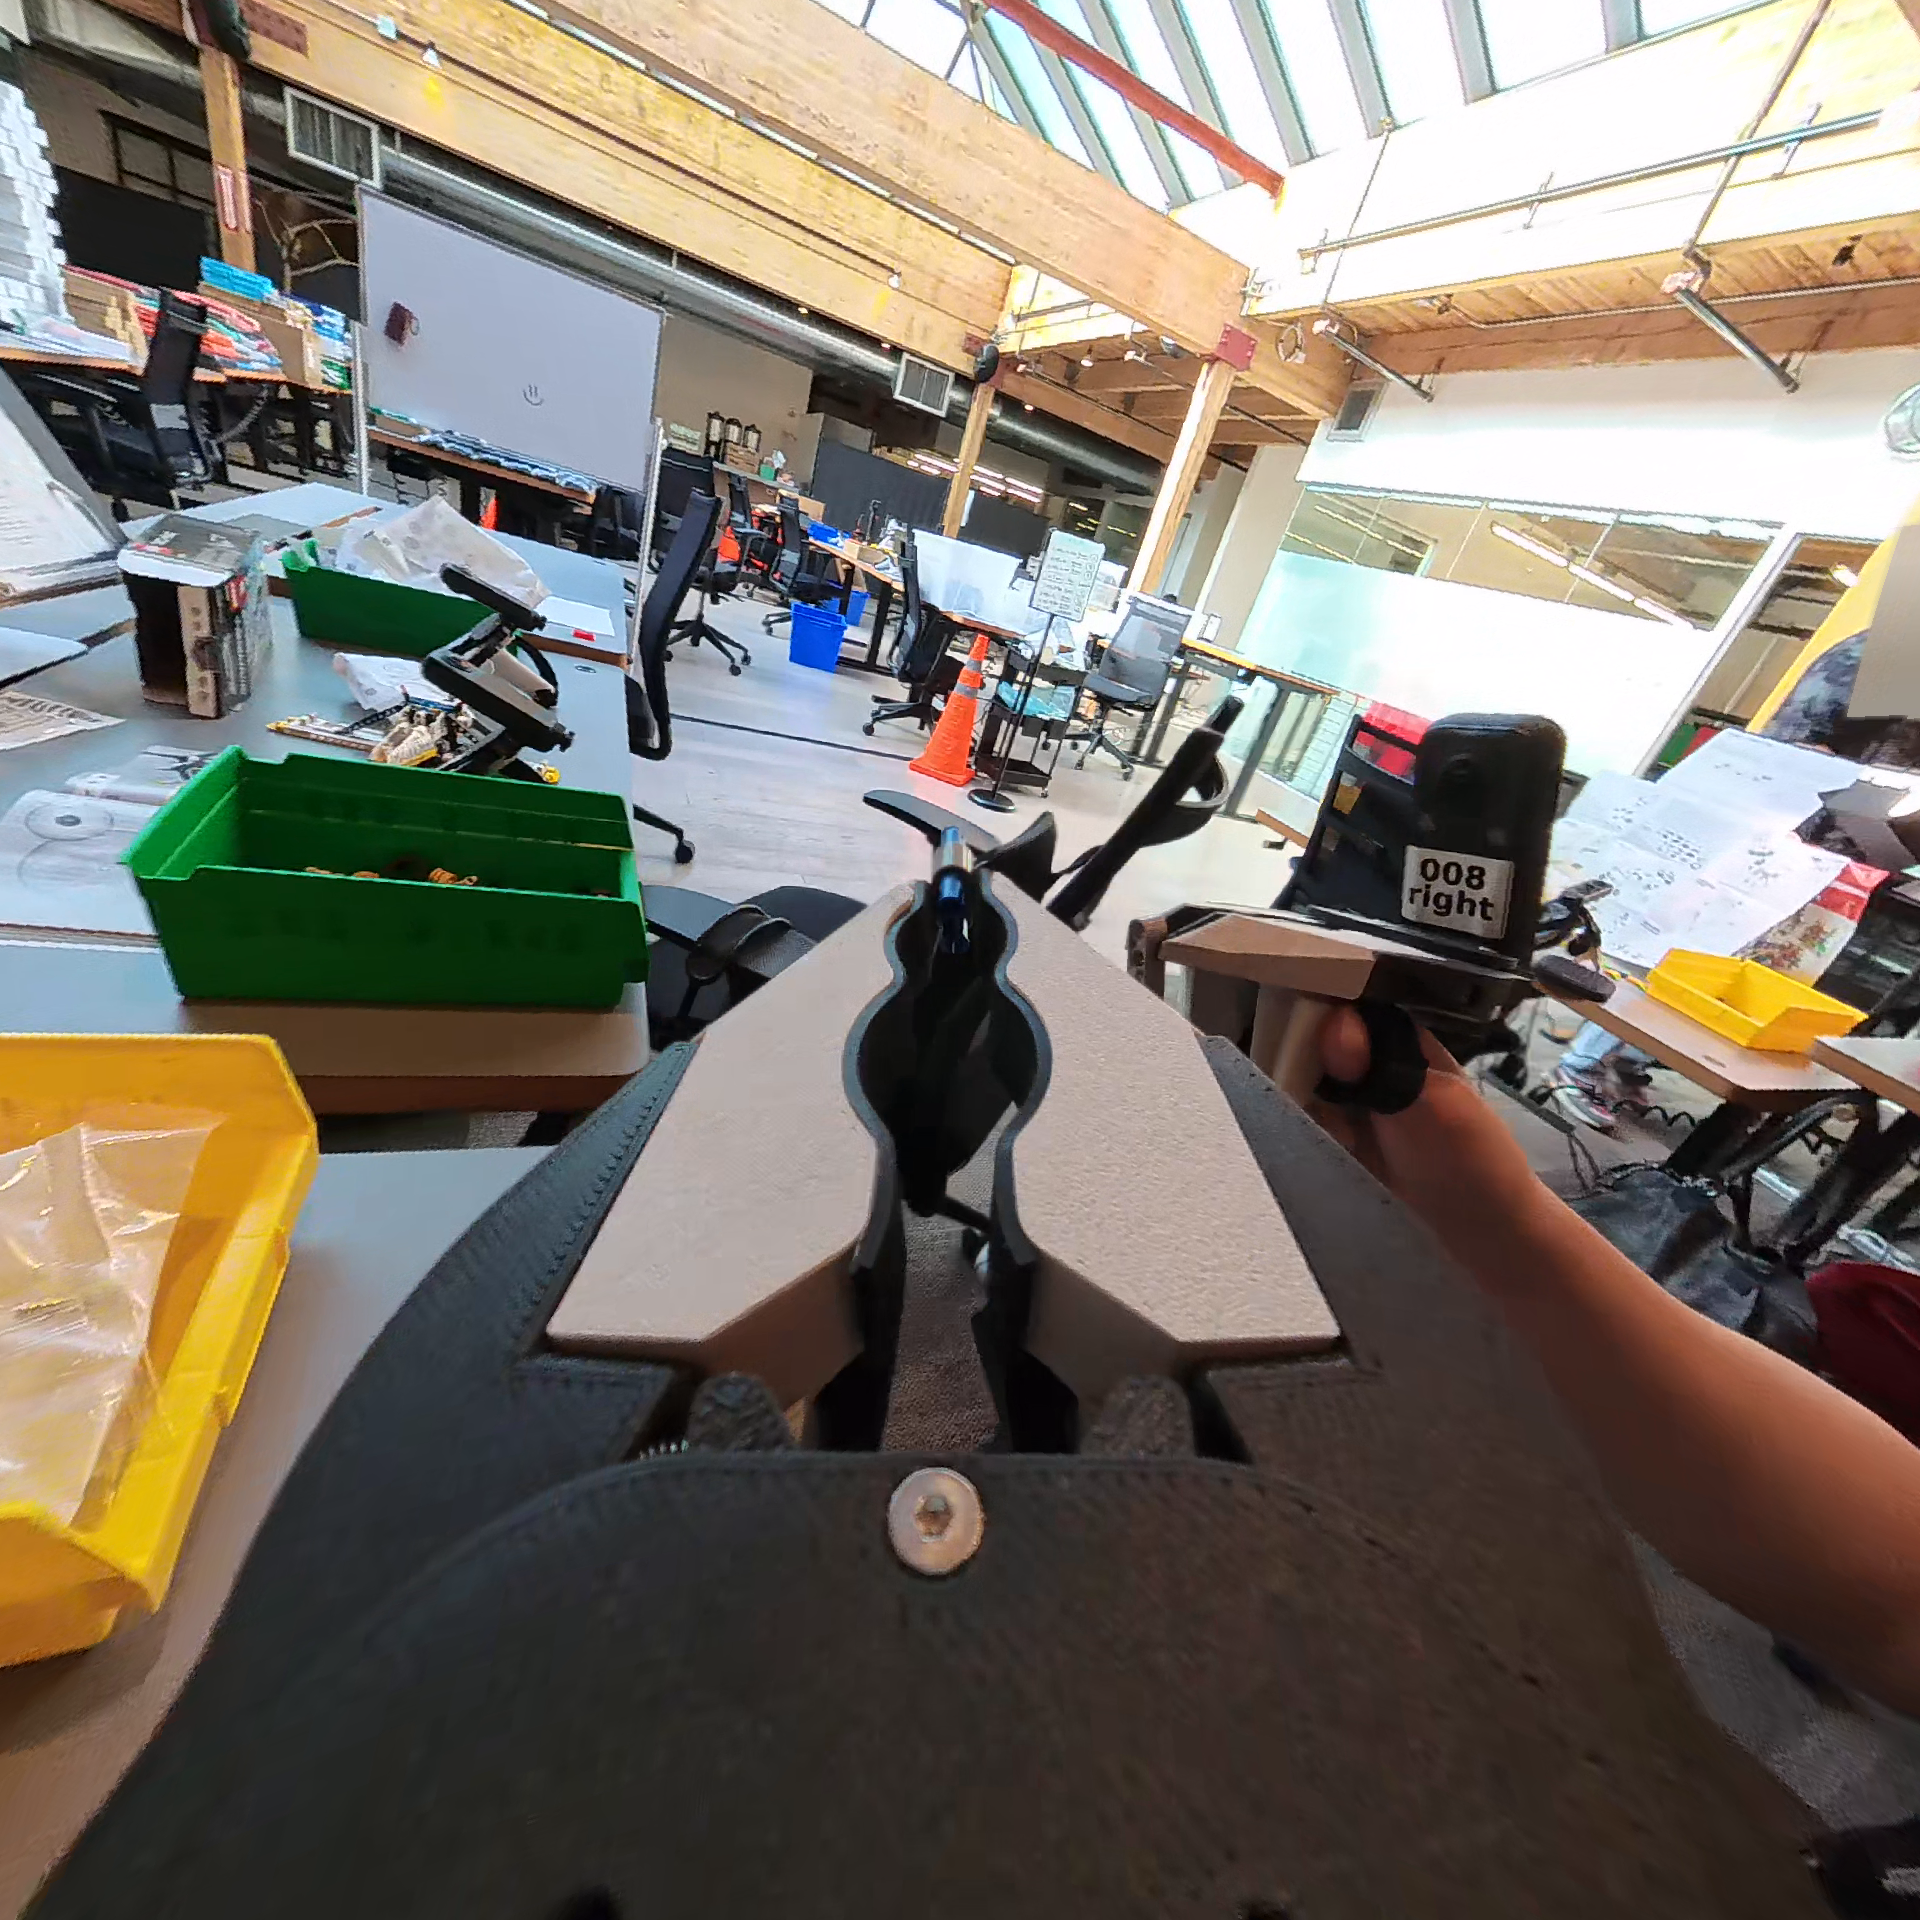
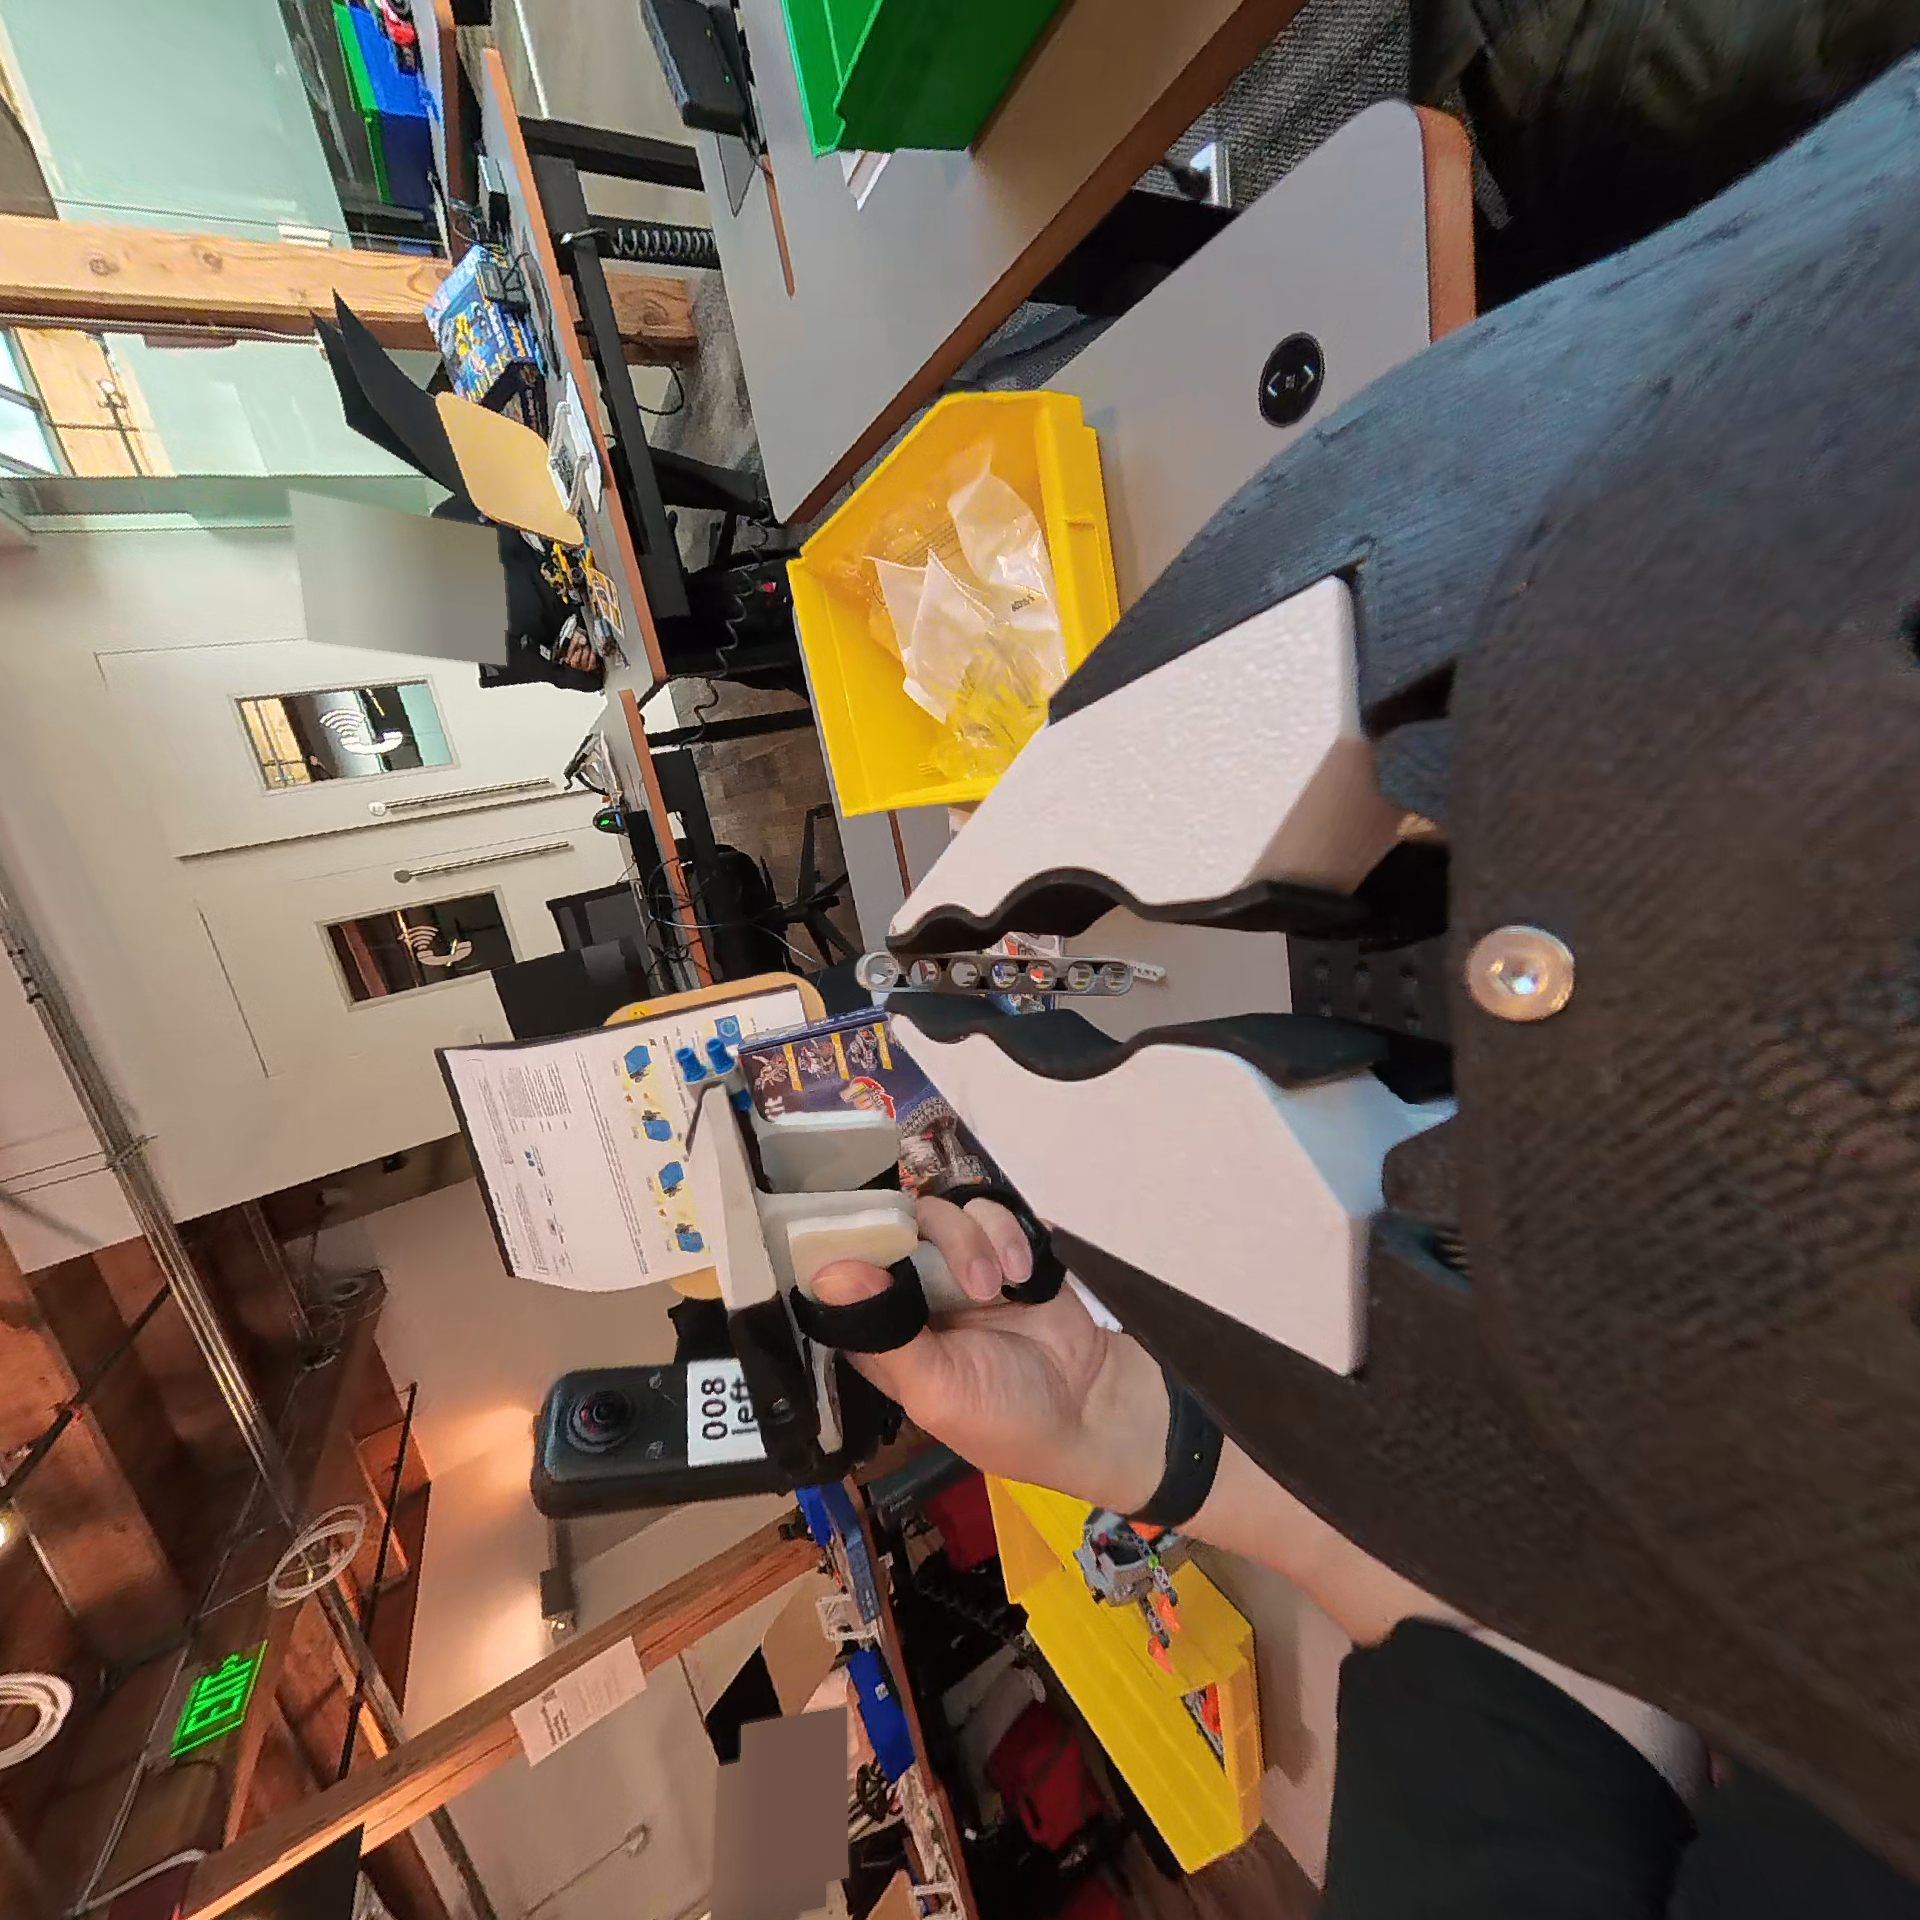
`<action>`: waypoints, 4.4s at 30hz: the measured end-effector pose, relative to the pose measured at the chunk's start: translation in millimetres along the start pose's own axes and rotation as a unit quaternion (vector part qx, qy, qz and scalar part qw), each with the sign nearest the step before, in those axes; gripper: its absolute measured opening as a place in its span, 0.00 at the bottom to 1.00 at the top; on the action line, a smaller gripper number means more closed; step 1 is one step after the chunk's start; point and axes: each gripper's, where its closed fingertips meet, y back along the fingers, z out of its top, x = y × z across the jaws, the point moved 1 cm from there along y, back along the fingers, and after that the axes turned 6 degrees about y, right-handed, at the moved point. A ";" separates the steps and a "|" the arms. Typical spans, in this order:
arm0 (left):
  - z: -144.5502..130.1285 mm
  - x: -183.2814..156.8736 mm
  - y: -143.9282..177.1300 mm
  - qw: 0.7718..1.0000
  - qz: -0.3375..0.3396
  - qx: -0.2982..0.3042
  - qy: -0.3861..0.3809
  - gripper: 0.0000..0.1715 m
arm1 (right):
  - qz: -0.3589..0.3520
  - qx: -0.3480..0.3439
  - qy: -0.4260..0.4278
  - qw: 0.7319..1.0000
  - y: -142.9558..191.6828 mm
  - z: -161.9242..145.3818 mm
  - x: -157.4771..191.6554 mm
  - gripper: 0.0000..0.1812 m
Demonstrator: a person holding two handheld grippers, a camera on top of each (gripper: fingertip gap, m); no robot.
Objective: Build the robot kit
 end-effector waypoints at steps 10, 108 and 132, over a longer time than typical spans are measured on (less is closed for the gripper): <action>-17.4 9.2 74.2 0.995 0.091 0.036 -0.024 0.03 | -0.012 0.034 0.017 0.999 -30.2 -30.3 50.6 0.03; 14.8 -107.2 98.3 0.997 -0.078 0.010 0.008 0.04 | -0.076 -0.060 0.066 0.993 43.6 41.4 152.1 0.03; -5.1 -112.3 49.5 0.990 -0.127 0.050 0.020 0.04 | -0.128 -0.063 0.042 0.989 81.8 33.1 126.5 0.03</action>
